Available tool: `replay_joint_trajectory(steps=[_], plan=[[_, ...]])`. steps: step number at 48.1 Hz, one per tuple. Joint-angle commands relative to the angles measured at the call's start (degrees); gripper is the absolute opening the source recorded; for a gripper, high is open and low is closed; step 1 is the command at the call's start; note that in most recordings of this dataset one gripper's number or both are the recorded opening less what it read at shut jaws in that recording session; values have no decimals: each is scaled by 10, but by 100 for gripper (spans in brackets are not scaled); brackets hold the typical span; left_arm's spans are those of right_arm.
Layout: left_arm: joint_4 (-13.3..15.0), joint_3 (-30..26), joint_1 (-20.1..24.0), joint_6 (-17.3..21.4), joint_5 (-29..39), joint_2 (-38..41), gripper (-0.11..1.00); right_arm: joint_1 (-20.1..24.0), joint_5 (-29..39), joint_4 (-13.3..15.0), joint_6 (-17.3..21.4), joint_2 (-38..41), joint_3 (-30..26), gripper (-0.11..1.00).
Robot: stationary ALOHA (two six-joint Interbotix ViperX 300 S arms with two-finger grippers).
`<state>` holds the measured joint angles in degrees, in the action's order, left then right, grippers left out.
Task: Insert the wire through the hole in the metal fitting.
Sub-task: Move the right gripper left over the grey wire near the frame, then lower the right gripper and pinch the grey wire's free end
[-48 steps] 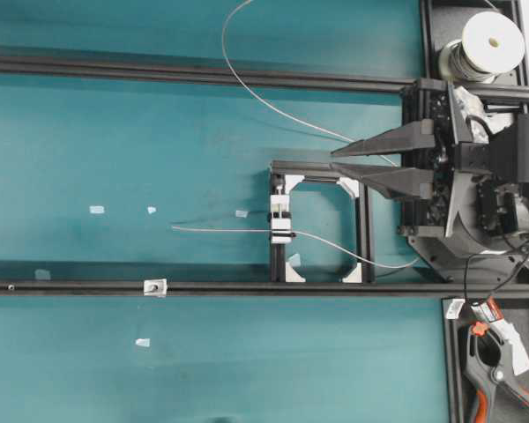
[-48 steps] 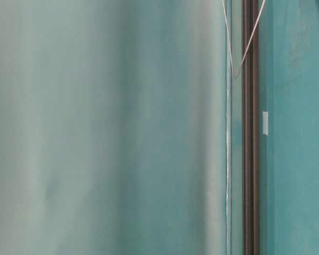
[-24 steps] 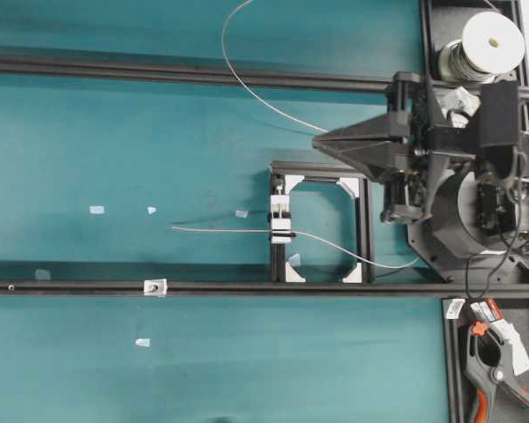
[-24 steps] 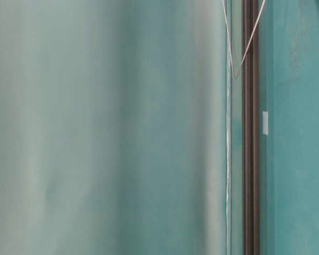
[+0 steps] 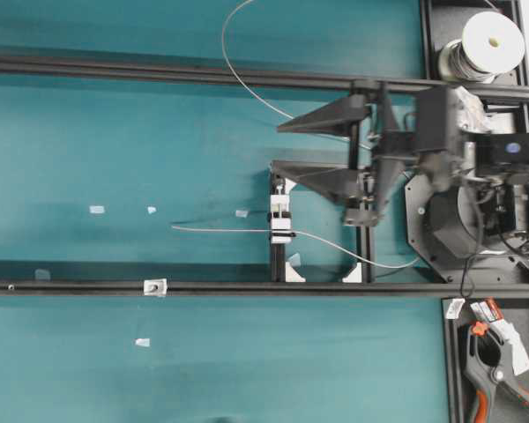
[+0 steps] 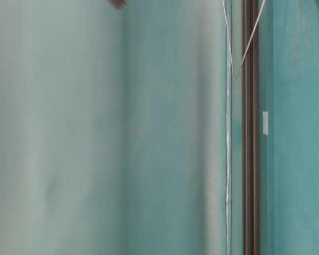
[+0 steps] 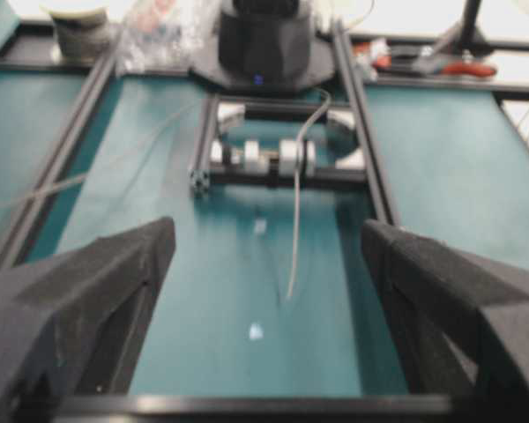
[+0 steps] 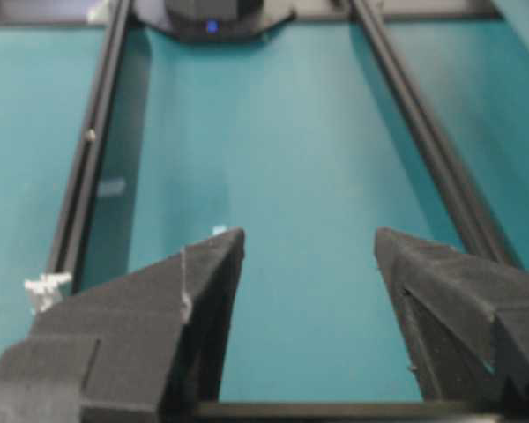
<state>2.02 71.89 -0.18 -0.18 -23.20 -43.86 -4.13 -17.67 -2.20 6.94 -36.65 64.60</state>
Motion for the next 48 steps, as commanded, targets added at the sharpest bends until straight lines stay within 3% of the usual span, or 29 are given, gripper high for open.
replay_joint_trajectory(steps=[1, 21, 48], plan=[[1, -7, 2, 4, -24, 33, 77, -2, -20, 1, 0, 22, -15, 71], [2, 31, 15, -2, -82, 105, 77, -2, -71, 1, 2, 153, -20, 71], [2, 12, 9, -3, -198, 311, 77, 34, -83, 1, 40, 267, -53, 71]])
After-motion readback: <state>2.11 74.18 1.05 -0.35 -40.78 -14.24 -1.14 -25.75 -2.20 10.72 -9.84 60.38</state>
